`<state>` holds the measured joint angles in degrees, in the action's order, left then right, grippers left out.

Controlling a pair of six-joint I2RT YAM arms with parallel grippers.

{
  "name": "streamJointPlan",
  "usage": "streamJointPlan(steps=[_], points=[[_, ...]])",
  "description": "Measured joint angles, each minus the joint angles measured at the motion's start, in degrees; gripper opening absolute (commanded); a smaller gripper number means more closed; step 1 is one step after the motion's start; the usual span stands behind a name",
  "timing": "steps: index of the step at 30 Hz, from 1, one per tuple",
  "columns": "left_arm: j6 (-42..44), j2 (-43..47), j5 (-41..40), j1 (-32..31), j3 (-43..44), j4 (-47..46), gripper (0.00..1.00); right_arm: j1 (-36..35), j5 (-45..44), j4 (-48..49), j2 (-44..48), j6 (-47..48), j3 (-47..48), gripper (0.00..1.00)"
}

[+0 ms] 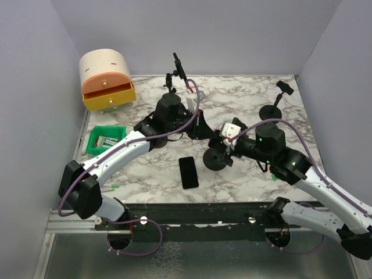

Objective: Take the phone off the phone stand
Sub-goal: Adjust the phone stand with the phone at the center of the board.

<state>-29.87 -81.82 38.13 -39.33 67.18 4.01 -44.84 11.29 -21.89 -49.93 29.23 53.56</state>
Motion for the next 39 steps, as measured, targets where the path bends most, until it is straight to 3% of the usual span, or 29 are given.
streamJointPlan(steps=[27, 33, 39], points=[[0.4, 0.0, 0.2, 0.0, 0.0, 0.1, 0.00, -4.5, -11.4, 2.6, -7.4, 4.9, -0.5, 0.99], [0.4, 0.0, 0.2, 0.0, 0.0, 0.1, 0.00, -4.7, -13.5, 3.5, -7.9, 4.9, -0.7, 0.90], [0.3, 0.1, 0.2, 0.3, 0.0, 0.0, 0.00, -5.0, -14.0, 3.5, -8.3, 4.9, -0.7, 0.69]])
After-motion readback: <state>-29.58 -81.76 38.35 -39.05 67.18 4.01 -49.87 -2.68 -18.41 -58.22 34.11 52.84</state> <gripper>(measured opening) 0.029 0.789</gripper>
